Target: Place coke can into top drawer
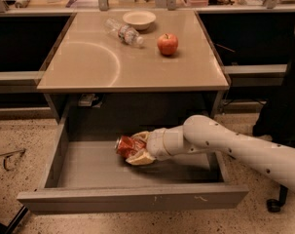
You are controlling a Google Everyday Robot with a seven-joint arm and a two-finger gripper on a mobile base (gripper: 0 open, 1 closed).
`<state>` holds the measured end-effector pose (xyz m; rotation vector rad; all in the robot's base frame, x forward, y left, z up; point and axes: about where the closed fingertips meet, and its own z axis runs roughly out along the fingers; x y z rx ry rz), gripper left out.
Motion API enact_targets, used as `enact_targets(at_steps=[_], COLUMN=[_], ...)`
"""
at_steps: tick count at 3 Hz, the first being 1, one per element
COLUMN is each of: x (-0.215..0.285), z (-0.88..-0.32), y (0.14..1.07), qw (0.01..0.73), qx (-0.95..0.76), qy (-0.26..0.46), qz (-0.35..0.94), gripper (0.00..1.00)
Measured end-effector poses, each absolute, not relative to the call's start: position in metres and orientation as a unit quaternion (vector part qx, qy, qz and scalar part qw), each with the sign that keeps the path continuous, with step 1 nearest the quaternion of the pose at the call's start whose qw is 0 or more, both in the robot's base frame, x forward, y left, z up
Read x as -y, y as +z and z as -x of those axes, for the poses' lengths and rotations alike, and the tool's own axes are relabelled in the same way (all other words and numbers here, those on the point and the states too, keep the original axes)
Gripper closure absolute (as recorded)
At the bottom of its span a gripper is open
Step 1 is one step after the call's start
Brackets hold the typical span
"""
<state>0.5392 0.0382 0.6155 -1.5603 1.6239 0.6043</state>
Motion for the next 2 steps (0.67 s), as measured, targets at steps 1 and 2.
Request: enact_targets(at_steps=[1, 2], x=[-0.0384, -0.0384], z=[-0.5391, -0.5391], y=[0.6154, 0.6154], qw=[0.394, 0.394], qx=[-0.64, -0.64], qy=[0.238, 0.238], qz=[0.615, 0.615], gripper=[0.0, 0.0])
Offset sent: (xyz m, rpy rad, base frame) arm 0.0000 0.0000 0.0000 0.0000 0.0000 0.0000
